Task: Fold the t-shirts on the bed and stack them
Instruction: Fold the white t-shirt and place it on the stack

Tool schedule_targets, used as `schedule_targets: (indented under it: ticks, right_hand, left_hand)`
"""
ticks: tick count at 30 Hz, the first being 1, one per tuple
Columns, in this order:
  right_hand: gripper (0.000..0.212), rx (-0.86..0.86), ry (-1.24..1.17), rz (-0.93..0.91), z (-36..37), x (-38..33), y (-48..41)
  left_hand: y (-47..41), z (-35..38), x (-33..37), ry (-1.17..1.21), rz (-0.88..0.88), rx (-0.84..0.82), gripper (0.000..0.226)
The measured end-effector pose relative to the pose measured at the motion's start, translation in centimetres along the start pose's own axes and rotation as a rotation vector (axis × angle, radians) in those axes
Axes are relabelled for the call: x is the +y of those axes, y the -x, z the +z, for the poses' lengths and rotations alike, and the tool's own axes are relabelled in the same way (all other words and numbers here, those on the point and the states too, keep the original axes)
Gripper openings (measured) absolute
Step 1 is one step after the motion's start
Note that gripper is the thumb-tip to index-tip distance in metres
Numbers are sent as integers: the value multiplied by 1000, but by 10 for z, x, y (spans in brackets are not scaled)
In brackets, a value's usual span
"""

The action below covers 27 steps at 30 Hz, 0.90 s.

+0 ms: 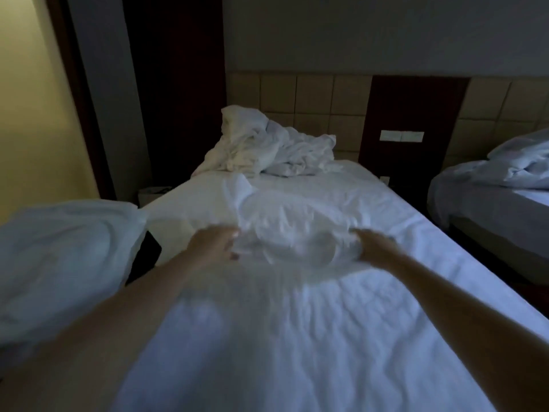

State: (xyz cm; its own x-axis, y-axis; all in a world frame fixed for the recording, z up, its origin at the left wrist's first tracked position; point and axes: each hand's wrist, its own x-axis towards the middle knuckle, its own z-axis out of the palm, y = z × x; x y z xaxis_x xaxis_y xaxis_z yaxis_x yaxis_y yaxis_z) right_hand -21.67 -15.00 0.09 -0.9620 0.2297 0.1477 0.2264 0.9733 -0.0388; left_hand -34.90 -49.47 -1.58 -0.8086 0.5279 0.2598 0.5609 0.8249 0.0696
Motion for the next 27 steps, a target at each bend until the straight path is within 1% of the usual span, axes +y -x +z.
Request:
schedule_targets:
  ticks: [1,2,3,4,5,7,9,11,12,13,14,16,17,18,20,22,23,24,26,27]
  right_hand:
    - [72,-134,-54,-17,33,3,17]
    - [71,-197,-77,-44,63,5,34]
    - [68,-166,-121,-70,87,7,48]
    - [71,-72,-182,-72,105,9,59]
    - [76,15,-232,-66,114,10,65]
    - [73,154,-280,-97,117,12,63]
    - [59,247,-266,-181,117,11,63]
    - [42,323,-307,-208,122,10,65]
    - [38,329,-335,-202,121,8,69]
    - [39,296,-365,-192,118,6,73]
    - [47,246,-389,-173,113,3,78]
    - [65,129,-393,-149,105,3,84]
    - [67,104,-374,-159,104,3,86]
    - [61,100,-368,-162,105,3,88]
    - [38,167,-452,-140,104,4,93]
    - [18,246,-551,-118,98,8,102]
    - [13,271,-555,-135,95,10,109]
    - [12,283,-526,-170,90,13,116]
    - [17,263,-449,-267,79,20,133]
    - [17,250,-408,-304,75,23,141]
  left_hand:
    - [21,30,-2,45,9,-107,42]
    - [40,58,-2,85,30,-104,41]
    - [55,80,-1,127,59,5,38]
    - [66,96,-1,191,67,125,37]
    - [74,103,1,246,41,206,40]
    - [79,101,3,273,-21,263,49]
    - [79,97,3,192,-43,294,56]
    - [81,97,5,95,-35,321,52]
    - [82,97,8,54,-12,351,46]
    - [84,98,10,30,15,391,41]
    - [85,100,10,37,52,424,36]
    - [89,100,8,134,130,458,34]
    - [94,99,8,175,153,469,33]
    - [99,97,9,188,178,494,32]
    - [111,92,12,155,239,536,29]
    - [122,88,10,119,303,548,26]
    - [128,84,9,110,318,524,25]
    - [134,82,7,98,323,505,30]
    - [147,69,11,147,259,358,41]
    - [154,61,15,177,215,255,44]
